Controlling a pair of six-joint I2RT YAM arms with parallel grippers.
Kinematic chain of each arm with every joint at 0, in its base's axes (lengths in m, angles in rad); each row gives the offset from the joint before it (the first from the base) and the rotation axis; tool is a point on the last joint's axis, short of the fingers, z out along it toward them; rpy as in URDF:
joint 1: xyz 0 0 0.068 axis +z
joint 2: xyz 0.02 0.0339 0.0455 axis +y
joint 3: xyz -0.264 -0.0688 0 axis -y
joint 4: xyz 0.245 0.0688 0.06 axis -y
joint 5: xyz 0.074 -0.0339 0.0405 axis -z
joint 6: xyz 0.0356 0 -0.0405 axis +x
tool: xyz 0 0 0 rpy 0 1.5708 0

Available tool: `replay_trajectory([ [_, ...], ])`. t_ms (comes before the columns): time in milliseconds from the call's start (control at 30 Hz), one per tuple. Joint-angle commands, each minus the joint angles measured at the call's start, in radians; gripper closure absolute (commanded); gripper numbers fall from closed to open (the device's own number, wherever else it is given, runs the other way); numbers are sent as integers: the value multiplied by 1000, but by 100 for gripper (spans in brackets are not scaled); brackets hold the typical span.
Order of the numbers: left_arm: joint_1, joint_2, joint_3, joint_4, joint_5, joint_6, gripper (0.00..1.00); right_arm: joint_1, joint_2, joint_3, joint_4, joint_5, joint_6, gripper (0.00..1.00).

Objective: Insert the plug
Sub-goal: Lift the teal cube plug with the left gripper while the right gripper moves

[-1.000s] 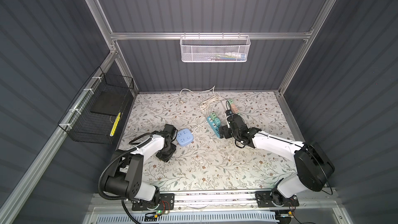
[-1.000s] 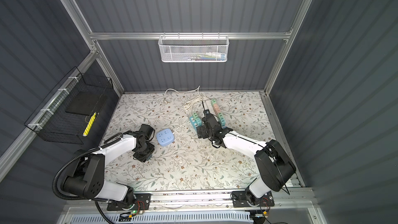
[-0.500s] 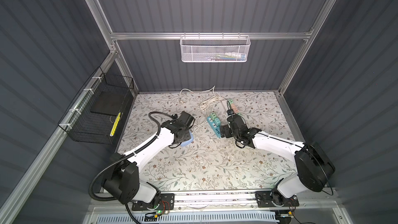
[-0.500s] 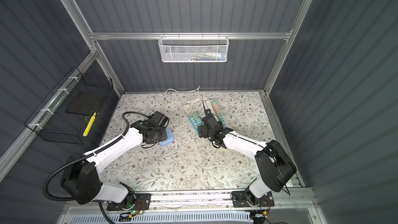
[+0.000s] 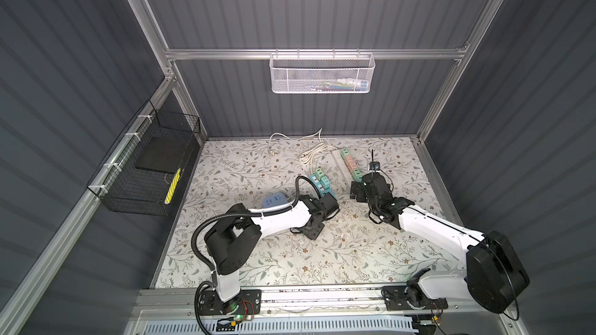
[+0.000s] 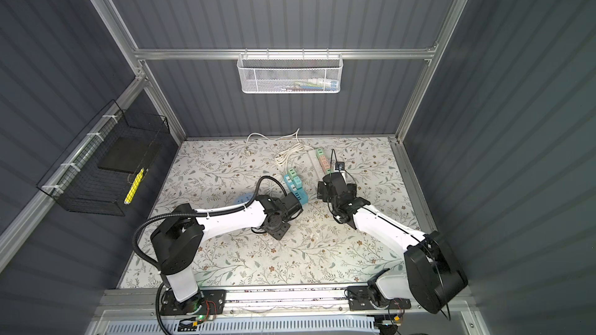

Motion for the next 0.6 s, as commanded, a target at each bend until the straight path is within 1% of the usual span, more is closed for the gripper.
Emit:
replay_trajectory([
  [0,-1,4,11,-9,38,71,61,0,6,-4,21,-20,16,1],
  [67,-1,10,7,-15,42,69,61,-1,8,-3,21,-32,16,1],
  [167,-2,12,-9,-8,64,75,59,-1,5,-5,26,-37,12,1],
  [333,-1,14,-30,0,116,72,59,1,-50,-42,68,-38,0,1],
  [367,-1,15,-32,-1,115,73,56,1,-53,-44,72,-39,-3,1],
  [500,-1,16,-44,8,127,79,52,1,-52,-44,74,-49,-7,1],
  [567,0,18,-43,5,130,81,46,1,-53,-46,76,-47,-9,1],
])
